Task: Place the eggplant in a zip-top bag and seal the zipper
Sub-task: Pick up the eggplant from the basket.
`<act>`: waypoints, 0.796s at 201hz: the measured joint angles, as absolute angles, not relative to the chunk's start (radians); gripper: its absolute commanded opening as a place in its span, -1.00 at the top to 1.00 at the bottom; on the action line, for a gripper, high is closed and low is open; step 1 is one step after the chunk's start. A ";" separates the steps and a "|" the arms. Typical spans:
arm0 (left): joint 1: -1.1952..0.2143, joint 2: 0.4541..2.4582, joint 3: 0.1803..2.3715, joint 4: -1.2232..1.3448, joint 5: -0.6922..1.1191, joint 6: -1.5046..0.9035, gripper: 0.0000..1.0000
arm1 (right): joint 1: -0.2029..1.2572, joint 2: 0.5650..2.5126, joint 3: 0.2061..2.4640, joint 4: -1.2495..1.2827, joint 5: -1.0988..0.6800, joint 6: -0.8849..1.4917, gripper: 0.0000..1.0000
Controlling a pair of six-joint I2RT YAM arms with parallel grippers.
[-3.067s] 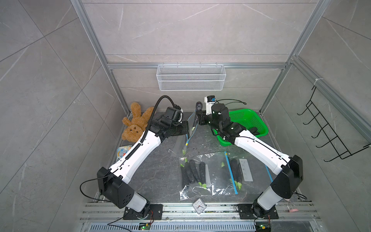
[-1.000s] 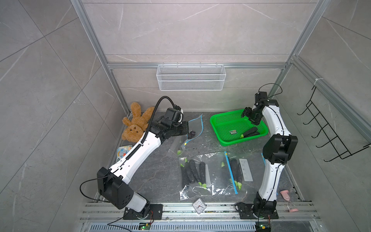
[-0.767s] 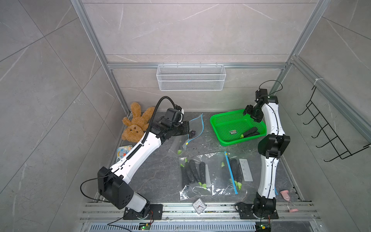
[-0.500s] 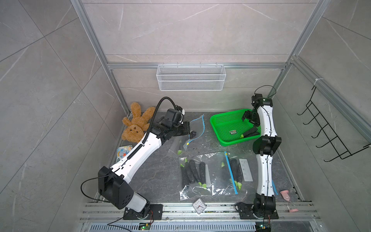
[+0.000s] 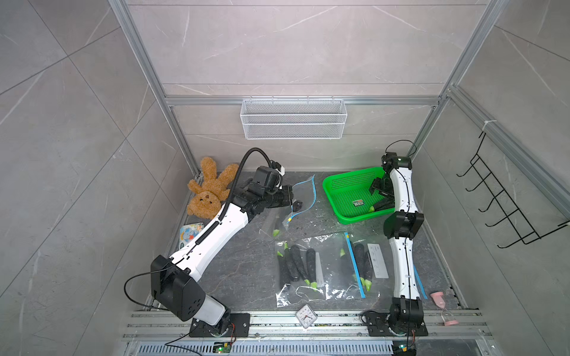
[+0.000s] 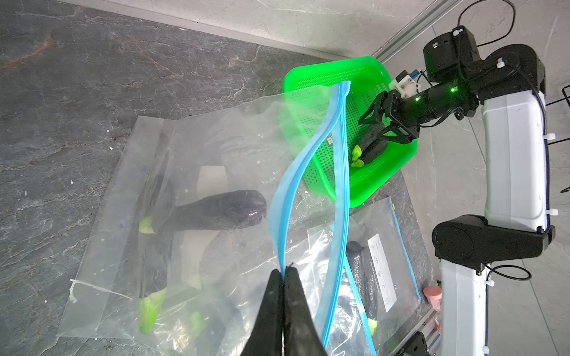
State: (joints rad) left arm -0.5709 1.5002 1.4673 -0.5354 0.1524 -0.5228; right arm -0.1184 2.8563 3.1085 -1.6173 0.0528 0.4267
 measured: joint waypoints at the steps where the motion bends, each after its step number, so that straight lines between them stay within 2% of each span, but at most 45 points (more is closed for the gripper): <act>1: -0.571 1.500 1.467 -0.535 0.152 -0.523 1.00 | -0.118 2.857 3.108 -1.618 0.053 0.427 -0.46; 52: -0.562 1.500 1.467 -0.536 0.152 -0.522 1.00 | -0.118 2.878 3.108 -1.618 0.052 0.427 -0.41; 113: -0.554 1.500 1.467 -0.537 0.150 -0.521 1.00 | -0.104 2.911 3.108 -1.613 0.033 0.430 -0.22; 146: -0.549 1.500 1.467 -0.538 0.150 -0.521 1.00 | -0.086 2.920 3.108 -1.595 0.027 0.435 0.12; 160: -0.549 1.500 1.467 -0.538 0.150 -0.521 1.00 | -0.080 2.920 3.108 -1.589 0.025 0.434 0.17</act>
State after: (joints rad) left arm -0.5488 1.5002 1.4673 -0.5377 0.1497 -0.5205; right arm -0.0799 2.9196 3.1085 -1.5890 0.0250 0.4335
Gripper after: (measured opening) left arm 0.044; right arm 0.430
